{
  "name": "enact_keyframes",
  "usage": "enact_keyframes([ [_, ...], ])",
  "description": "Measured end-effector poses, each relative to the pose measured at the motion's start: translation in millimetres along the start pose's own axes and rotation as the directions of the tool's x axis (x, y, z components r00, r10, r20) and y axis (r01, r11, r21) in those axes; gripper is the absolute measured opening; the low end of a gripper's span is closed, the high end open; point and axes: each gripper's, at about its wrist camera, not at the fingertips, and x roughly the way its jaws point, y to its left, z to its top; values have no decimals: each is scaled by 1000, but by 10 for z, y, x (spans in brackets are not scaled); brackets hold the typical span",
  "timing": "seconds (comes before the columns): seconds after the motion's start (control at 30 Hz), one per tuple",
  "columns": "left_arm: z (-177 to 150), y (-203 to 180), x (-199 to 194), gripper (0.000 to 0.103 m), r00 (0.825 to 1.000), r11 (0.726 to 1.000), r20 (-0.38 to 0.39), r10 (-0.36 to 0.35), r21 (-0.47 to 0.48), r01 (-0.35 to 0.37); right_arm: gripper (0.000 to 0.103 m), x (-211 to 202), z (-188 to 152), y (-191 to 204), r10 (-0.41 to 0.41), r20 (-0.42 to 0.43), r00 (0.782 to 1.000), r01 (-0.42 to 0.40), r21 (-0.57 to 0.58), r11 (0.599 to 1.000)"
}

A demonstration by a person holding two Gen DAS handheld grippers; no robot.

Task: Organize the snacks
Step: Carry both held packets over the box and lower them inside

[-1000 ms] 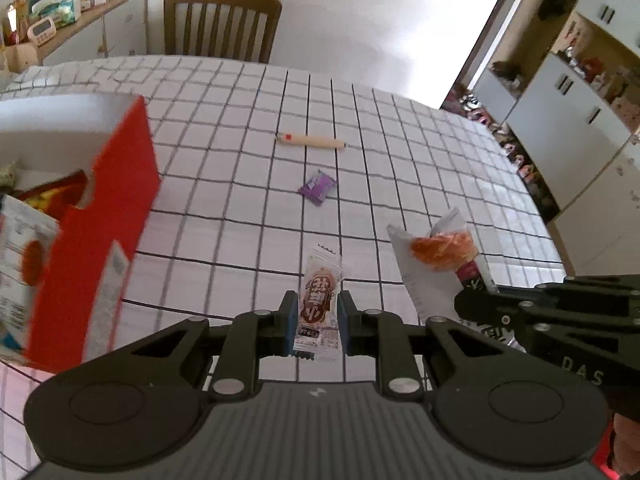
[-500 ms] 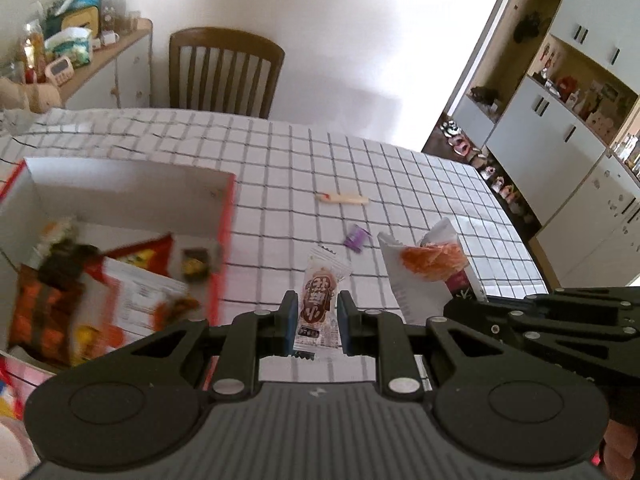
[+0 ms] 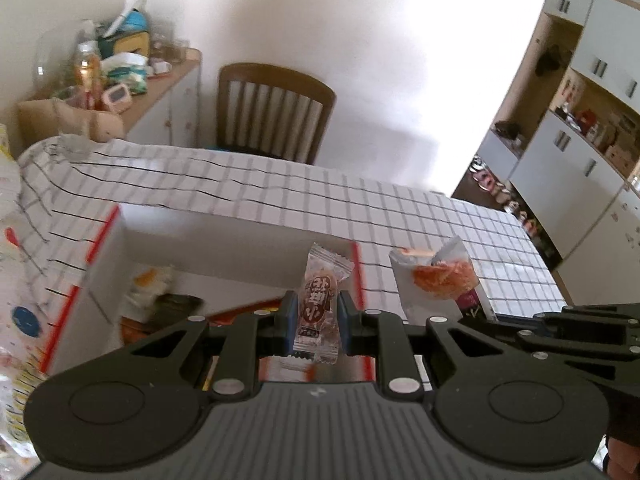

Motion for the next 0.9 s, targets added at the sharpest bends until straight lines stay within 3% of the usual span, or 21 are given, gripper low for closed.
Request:
enact_keyframes([
  [0.47,162,888,198,21,991,991,-36,131,-22,-131,5,508,251,583,36,-26,999,-35,26,999],
  [0.9,158,1274,670,21,976,981,-106,189,-17,-192,5,1072,246,906,79,-96,992,-68,112,991],
])
